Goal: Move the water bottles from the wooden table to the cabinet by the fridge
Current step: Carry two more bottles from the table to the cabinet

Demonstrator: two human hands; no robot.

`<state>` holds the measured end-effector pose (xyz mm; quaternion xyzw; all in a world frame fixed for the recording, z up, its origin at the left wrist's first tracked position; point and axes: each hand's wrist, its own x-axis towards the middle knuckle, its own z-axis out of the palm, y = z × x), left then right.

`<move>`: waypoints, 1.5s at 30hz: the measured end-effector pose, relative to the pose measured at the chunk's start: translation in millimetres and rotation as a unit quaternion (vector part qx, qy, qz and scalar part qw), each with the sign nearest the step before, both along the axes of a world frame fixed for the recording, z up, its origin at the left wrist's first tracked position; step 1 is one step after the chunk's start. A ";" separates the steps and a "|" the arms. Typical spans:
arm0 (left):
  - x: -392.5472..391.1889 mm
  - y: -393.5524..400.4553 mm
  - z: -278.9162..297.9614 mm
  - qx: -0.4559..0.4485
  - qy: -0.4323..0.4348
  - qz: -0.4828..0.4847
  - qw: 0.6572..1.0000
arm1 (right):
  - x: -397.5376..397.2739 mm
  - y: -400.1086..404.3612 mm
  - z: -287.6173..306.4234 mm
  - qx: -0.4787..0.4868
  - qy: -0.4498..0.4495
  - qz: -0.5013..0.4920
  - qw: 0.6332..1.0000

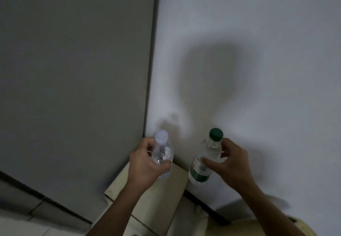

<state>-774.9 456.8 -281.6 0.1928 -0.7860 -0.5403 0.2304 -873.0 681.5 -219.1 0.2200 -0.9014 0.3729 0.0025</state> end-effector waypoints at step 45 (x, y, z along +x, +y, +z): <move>-57.3 76.6 -205.2 0.051 -0.205 0.272 0.939 | -153.3 -0.4 -280.7 -0.021 -0.170 0.204 0.964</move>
